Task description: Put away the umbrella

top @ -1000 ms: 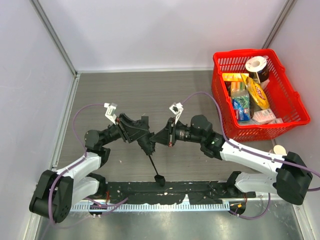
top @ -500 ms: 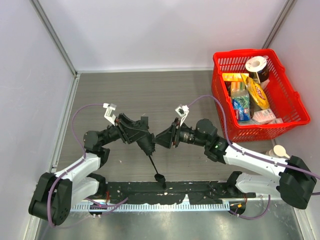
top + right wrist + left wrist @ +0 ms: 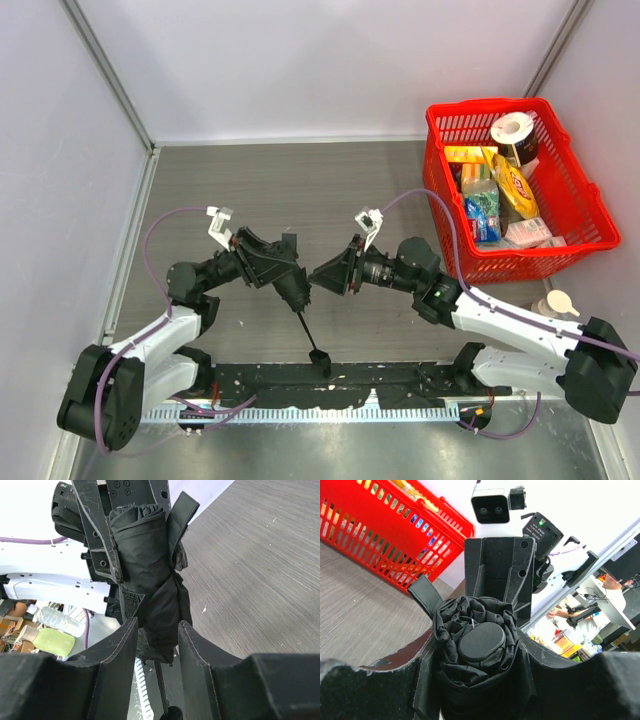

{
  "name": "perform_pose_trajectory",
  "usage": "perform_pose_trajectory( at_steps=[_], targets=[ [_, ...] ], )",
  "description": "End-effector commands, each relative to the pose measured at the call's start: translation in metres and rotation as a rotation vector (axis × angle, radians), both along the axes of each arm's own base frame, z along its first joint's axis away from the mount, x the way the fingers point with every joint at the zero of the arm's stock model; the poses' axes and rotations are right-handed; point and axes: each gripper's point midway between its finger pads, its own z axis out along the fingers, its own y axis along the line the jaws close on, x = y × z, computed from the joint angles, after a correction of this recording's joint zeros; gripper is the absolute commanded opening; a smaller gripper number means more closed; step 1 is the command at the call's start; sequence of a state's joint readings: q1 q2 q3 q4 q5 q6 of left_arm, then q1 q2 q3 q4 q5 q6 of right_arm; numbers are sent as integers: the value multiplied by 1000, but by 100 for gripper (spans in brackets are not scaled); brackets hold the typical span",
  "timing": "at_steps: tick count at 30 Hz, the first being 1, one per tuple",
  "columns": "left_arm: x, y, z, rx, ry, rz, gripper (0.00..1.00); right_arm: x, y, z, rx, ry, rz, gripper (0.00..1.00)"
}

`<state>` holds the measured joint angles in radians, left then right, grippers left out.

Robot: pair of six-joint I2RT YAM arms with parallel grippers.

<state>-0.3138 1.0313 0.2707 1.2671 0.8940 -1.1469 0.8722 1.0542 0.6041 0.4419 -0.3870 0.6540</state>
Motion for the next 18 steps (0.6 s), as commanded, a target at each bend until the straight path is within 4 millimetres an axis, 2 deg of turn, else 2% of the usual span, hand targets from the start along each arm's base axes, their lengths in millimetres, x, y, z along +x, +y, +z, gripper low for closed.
perform_pose_trajectory(
  at_steps=[1,4,5,6,7,8,9,10,12,15,16,18],
  targets=[
    [-6,4,24,-71,-86,6,0,-6,11,36,93,-55,67,42],
    [-7,5,34,-121,-65,-16,0,0,6,37,71,-69,17,40],
    [-10,6,39,-140,-59,-33,0,11,-4,31,23,-50,-76,41],
    [-11,4,42,-140,-49,-54,0,18,-13,40,2,-104,-131,44],
    [-13,3,45,-143,-44,-72,0,34,-26,19,-98,-69,-244,45],
    [-18,2,50,-141,-50,-97,0,47,-41,22,-125,-102,-340,48],
    [-22,2,54,-139,-56,-117,0,48,-49,10,-178,-86,-365,49],
    [-24,2,57,-140,-49,-134,0,54,-60,7,-194,-92,-415,52],
    [-27,2,67,-156,-26,-161,0,53,-69,-6,-211,-73,-425,55],
    [-21,8,87,-251,61,-144,0,49,-71,-22,-228,-56,-389,56],
    [-15,9,93,-281,112,-131,0,49,-71,-29,-245,-51,-382,56],
    [4,6,89,-276,248,-99,0,50,-73,-37,-277,-64,-376,56]
  ],
)
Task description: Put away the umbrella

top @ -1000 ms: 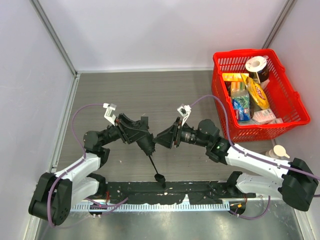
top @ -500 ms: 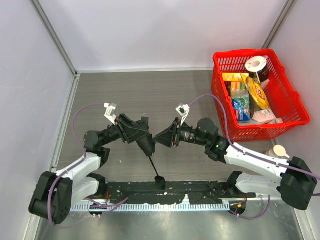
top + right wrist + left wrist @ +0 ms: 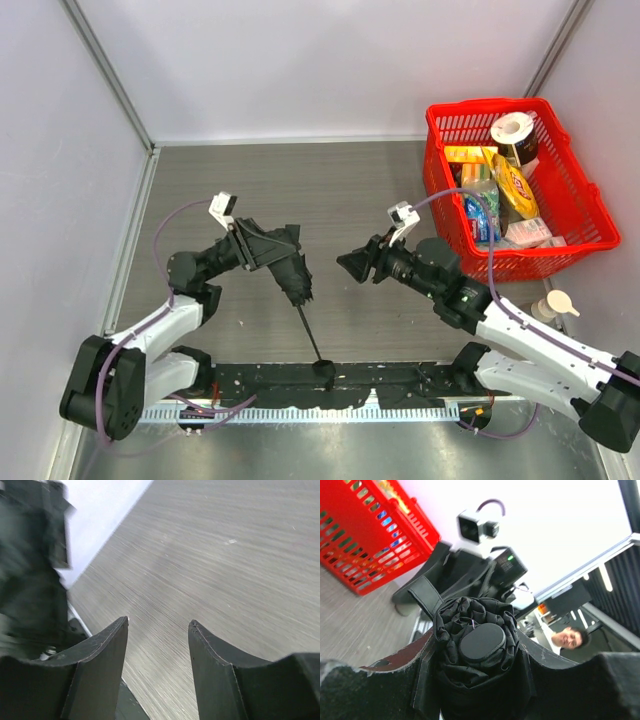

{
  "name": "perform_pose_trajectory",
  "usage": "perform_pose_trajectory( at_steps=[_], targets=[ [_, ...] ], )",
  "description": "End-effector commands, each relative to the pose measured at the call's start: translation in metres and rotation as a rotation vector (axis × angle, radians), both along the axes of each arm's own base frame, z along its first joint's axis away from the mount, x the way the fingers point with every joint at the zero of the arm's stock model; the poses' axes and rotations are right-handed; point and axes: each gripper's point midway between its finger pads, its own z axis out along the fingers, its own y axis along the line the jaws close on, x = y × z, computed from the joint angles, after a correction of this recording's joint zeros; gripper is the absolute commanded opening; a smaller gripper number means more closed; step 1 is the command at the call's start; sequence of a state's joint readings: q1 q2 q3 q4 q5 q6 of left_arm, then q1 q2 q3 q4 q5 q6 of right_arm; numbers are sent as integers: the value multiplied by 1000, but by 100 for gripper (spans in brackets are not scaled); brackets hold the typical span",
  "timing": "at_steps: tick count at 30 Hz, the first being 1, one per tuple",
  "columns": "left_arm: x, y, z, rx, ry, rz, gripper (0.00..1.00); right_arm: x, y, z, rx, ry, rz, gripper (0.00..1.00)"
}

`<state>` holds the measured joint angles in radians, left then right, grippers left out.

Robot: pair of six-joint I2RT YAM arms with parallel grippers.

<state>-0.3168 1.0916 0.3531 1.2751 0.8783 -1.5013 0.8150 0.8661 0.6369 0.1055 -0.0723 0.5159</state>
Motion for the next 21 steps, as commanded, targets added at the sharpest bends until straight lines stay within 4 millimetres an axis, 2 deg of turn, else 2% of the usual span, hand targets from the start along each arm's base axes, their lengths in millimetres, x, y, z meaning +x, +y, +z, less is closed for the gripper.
perform_pose_trajectory(
  at_steps=[1,4,6,8,11,13,18,19,20,21],
  targets=[
    [10,8,54,-145,45,54,0,4,-9,-35,-124,12,-12,56],
    [43,2,12,-16,334,135,0,6,-6,-33,-146,-6,12,57],
    [59,5,-26,107,553,229,0,11,-9,-29,-183,-32,-2,57],
    [62,18,-70,254,796,353,0,19,-16,-28,-237,-37,-32,58],
    [49,55,-115,422,1123,598,0,31,-19,-14,-272,-58,-55,60],
    [39,75,-127,470,1235,718,0,35,-18,-11,-304,-66,-52,60],
    [37,106,-124,511,1266,907,0,39,-3,1,-323,-95,-9,60],
    [35,107,-124,532,1269,913,0,36,8,6,-318,-101,20,60],
    [35,109,-125,543,1274,922,0,36,15,1,-328,-86,41,60],
    [35,109,-127,559,1281,920,0,26,29,10,-309,-99,100,60]
  ],
)
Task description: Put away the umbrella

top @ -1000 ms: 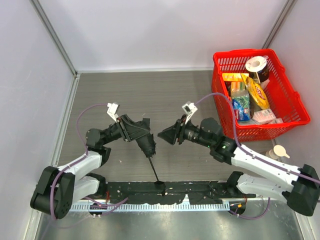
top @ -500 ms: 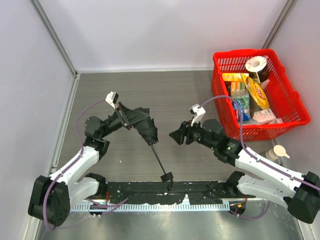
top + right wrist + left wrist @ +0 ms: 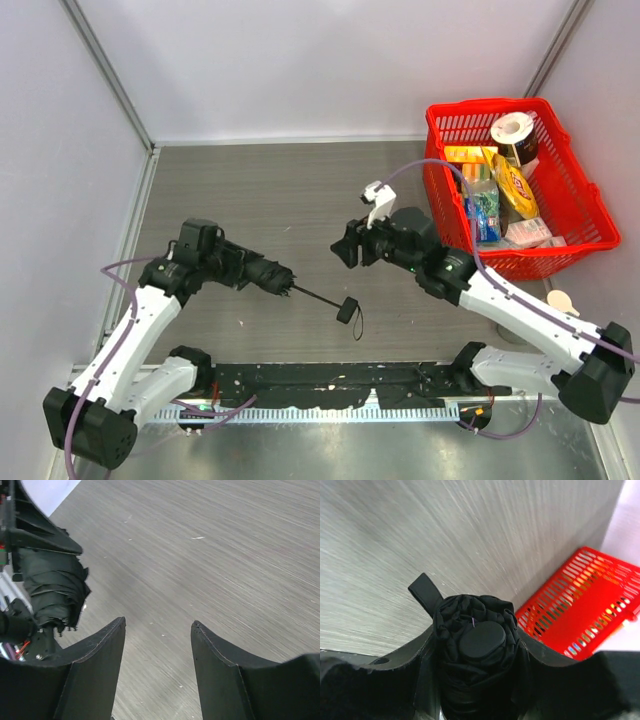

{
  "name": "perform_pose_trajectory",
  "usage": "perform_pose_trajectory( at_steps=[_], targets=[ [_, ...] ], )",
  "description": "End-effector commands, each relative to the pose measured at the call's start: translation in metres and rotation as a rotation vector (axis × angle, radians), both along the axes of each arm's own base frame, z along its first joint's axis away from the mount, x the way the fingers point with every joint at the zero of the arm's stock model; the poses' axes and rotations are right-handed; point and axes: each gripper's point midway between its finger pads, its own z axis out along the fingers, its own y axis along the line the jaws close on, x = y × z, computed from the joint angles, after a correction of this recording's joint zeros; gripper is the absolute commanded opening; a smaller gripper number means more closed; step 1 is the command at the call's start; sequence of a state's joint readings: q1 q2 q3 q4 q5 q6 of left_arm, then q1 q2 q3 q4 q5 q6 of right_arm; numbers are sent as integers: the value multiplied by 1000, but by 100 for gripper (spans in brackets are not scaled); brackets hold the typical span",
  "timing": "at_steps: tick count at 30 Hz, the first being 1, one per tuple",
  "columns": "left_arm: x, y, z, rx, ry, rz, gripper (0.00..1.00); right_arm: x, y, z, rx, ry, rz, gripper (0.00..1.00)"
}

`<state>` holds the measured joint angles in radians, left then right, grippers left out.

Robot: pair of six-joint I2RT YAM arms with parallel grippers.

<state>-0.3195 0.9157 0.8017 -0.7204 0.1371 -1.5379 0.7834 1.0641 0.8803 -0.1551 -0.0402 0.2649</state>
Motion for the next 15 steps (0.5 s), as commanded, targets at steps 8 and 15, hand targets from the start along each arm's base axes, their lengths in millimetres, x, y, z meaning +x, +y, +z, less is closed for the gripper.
perform_pose_trajectory(
  at_steps=[8,15],
  targets=[
    [-13,17,-22,97,156,58,0,-57,99,36,71,-17,341,60],
    [-8,10,-23,92,176,25,0,-83,144,19,-31,-79,452,63]
  ],
)
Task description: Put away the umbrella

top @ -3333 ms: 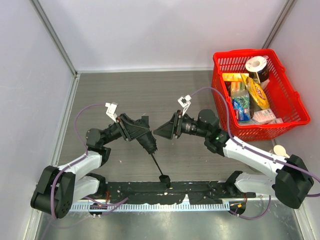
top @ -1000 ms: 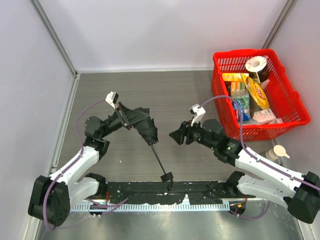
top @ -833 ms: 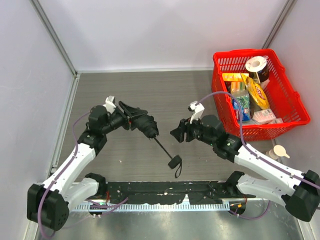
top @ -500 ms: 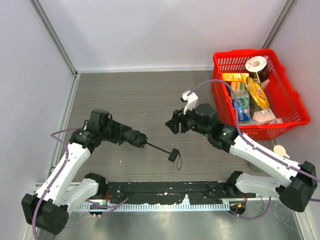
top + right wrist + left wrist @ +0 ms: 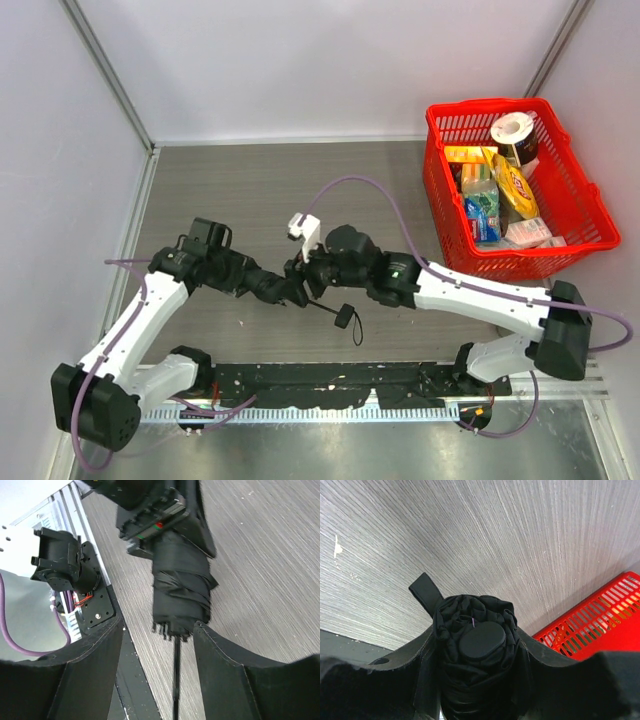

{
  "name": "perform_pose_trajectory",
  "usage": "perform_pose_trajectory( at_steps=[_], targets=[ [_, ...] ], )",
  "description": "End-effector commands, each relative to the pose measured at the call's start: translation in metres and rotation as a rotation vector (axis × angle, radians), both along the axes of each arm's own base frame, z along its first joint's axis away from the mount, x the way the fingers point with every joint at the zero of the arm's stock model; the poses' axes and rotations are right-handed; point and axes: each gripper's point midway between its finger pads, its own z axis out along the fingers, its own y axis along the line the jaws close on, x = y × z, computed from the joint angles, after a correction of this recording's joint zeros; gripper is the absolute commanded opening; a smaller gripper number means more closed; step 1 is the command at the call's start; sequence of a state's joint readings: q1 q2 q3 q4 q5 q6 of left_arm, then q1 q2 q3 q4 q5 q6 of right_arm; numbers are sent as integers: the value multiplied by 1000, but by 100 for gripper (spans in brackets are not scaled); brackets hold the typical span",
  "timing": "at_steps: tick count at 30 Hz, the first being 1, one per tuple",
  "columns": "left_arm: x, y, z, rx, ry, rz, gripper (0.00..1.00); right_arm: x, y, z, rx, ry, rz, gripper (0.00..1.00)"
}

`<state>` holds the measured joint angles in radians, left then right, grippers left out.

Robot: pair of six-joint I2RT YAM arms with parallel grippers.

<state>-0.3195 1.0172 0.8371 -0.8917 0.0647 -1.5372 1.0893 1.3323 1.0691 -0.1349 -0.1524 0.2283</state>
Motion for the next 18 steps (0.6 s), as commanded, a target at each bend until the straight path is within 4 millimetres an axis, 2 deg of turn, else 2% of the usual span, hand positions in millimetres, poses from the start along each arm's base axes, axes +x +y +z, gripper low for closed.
perform_pose_trajectory(
  at_steps=[1,4,5,8,9,14,18],
  targets=[
    [8,-9,14,-41,-23,-18,0,5,28,19,5,-143,14,64],
    [8,-11,11,-42,-15,-27,0,10,38,15,-56,-228,-25,66],
    [8,-10,10,-42,-14,-25,0,14,40,6,-101,-265,-47,67],
    [7,-11,8,-46,-7,-27,0,22,43,-3,-178,-360,-55,69],
    [7,-11,7,-49,-8,-28,0,23,44,-12,-208,-370,-51,70],
    [9,-15,10,-63,-15,-42,0,23,52,-34,-292,-399,5,72],
    [9,-15,12,-59,-16,-48,0,36,49,-53,-374,-433,-27,75]
  ],
)
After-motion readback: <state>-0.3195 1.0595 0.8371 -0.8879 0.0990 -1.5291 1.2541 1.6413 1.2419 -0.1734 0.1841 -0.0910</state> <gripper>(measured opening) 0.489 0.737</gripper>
